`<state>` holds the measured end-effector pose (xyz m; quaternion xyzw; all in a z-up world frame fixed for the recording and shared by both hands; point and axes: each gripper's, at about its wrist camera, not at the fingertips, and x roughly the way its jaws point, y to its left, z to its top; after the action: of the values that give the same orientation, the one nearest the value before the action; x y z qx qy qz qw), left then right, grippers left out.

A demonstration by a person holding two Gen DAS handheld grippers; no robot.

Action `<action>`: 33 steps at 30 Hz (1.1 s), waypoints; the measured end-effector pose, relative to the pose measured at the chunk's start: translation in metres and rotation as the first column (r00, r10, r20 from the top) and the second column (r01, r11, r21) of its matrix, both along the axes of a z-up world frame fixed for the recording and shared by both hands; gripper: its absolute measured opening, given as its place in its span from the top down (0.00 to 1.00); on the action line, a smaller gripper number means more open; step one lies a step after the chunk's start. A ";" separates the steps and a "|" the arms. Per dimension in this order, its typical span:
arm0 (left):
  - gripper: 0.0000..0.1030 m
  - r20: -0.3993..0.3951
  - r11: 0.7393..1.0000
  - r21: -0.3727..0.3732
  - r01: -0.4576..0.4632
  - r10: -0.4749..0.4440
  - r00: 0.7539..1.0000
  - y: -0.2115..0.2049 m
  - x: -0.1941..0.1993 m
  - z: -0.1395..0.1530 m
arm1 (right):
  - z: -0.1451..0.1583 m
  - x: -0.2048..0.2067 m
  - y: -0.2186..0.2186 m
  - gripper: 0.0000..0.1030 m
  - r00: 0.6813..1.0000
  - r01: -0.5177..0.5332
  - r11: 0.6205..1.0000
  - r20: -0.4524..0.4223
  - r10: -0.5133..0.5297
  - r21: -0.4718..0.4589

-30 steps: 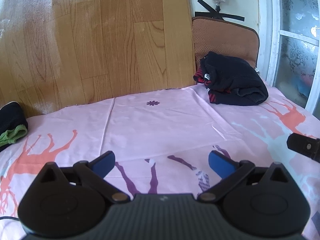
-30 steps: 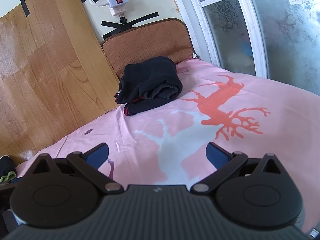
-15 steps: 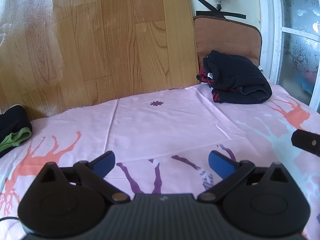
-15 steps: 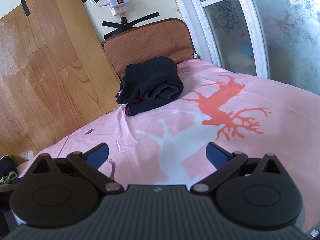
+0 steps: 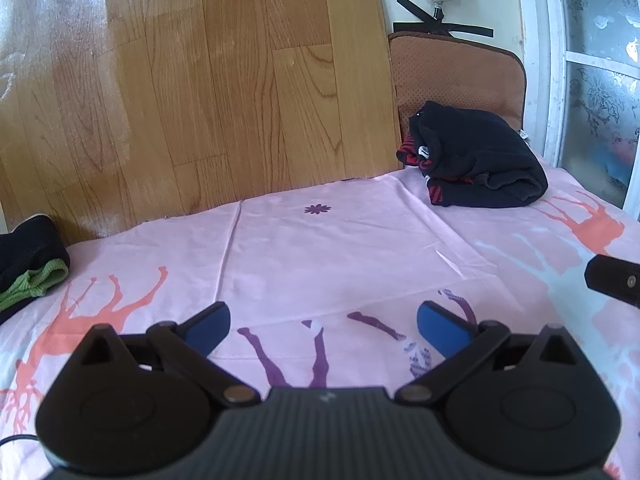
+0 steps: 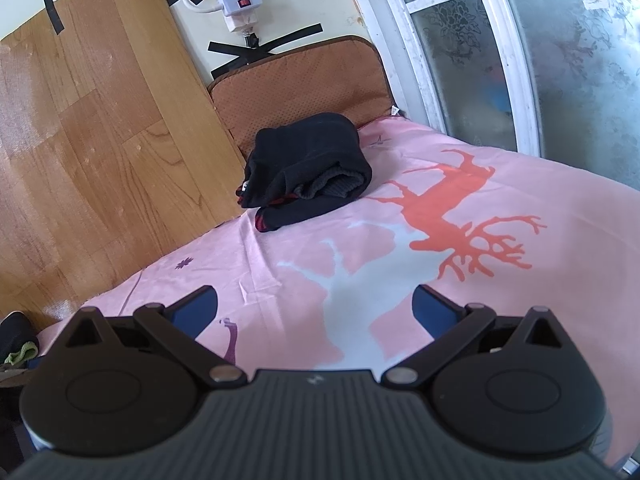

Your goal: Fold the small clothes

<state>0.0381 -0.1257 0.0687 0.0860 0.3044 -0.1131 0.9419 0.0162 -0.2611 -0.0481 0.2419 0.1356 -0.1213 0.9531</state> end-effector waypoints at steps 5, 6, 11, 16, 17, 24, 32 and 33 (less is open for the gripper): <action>0.00 0.008 1.000 -0.022 0.007 -0.007 1.000 0.003 -0.001 0.003 | 0.000 0.000 0.000 0.00 1.000 -0.001 1.000 -0.002 0.001 0.001; 0.00 0.010 1.000 -0.028 0.008 -0.007 1.000 0.004 -0.002 0.004 | 0.000 0.001 0.000 0.00 1.000 -0.001 1.000 -0.003 0.001 0.002; 0.00 0.004 1.000 -0.017 -0.004 0.004 1.000 0.005 0.000 0.002 | -0.002 0.000 0.000 0.00 1.000 -0.003 1.000 -0.006 0.003 0.006; 0.00 -0.004 1.000 0.000 -0.019 0.019 1.000 0.004 0.002 0.000 | -0.001 0.000 -0.001 0.00 1.000 -0.004 1.000 -0.005 0.004 0.007; 0.00 -0.005 1.000 0.010 -0.022 0.022 1.000 0.003 0.002 0.000 | -0.001 0.000 -0.001 0.00 1.000 -0.003 1.000 -0.005 0.003 0.007; 0.00 -0.008 1.000 0.022 -0.012 0.013 1.000 0.001 0.000 -0.001 | -0.001 0.000 0.000 0.00 1.000 -0.004 1.000 -0.006 0.004 0.008; 0.00 -0.004 0.999 0.043 -0.005 0.005 1.000 -0.002 -0.001 -0.002 | -0.003 0.000 -0.003 0.00 1.000 -0.008 1.000 -0.012 0.009 0.016; 0.00 -0.003 0.999 0.046 -0.005 0.005 1.000 -0.002 -0.001 -0.002 | -0.003 0.000 -0.003 0.00 1.000 -0.008 1.000 -0.012 0.009 0.016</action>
<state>0.0373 -0.1281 0.0667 0.1068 0.3086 -0.1038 0.9394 0.0162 -0.2637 -0.0511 0.2480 0.1434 -0.1176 0.9508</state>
